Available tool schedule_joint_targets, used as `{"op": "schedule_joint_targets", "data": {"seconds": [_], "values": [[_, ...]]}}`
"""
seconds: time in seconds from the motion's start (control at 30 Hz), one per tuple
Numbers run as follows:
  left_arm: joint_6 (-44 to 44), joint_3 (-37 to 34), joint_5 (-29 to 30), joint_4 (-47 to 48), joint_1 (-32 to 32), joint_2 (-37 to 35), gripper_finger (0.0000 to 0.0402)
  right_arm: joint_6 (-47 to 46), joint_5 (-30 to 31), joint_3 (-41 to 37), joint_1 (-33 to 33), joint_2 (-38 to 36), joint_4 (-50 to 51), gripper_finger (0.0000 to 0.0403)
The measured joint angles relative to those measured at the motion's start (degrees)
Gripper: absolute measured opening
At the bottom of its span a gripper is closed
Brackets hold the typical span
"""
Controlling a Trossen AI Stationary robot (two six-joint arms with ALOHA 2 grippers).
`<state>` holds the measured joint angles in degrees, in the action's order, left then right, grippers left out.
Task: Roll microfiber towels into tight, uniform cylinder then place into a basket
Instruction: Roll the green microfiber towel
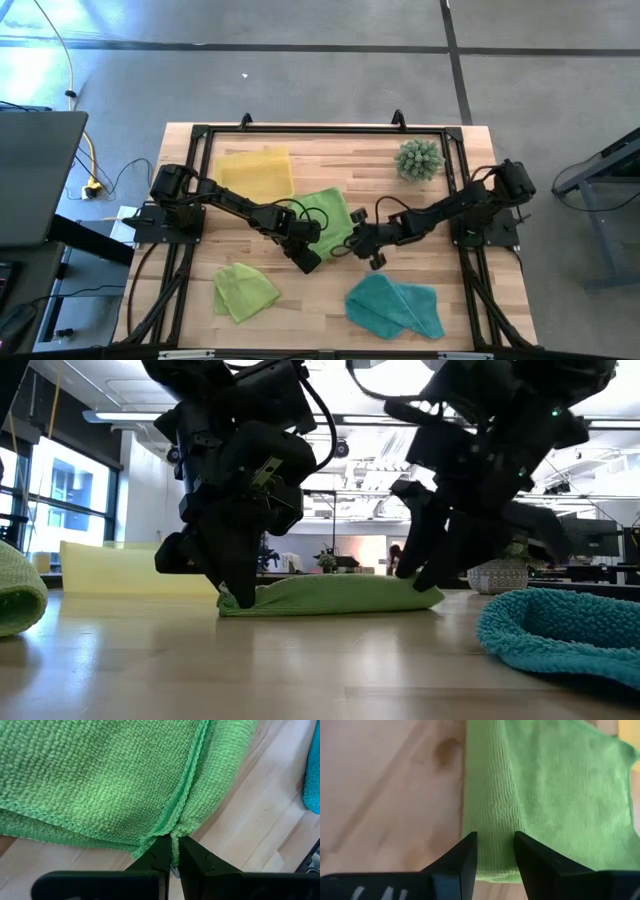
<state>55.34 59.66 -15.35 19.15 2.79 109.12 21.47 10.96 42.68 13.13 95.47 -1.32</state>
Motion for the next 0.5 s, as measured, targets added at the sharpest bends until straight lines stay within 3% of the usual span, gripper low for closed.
{"op": "schedule_joint_targets", "data": {"seconds": [0.3, 0.5], "values": [[0.05, 0.0, -0.04, -0.06, 0.0, 0.0, 0.0015, -3.54, -5.63, 0.11, -2.5, 2.65, 0.24, 0.0128], [0.85, 0.0, -0.07, -0.08, 0.0, 0.0, 0.0015, -8.58, -9.65, 0.22, -4.09, 3.29, 0.43, 0.0171]]}}
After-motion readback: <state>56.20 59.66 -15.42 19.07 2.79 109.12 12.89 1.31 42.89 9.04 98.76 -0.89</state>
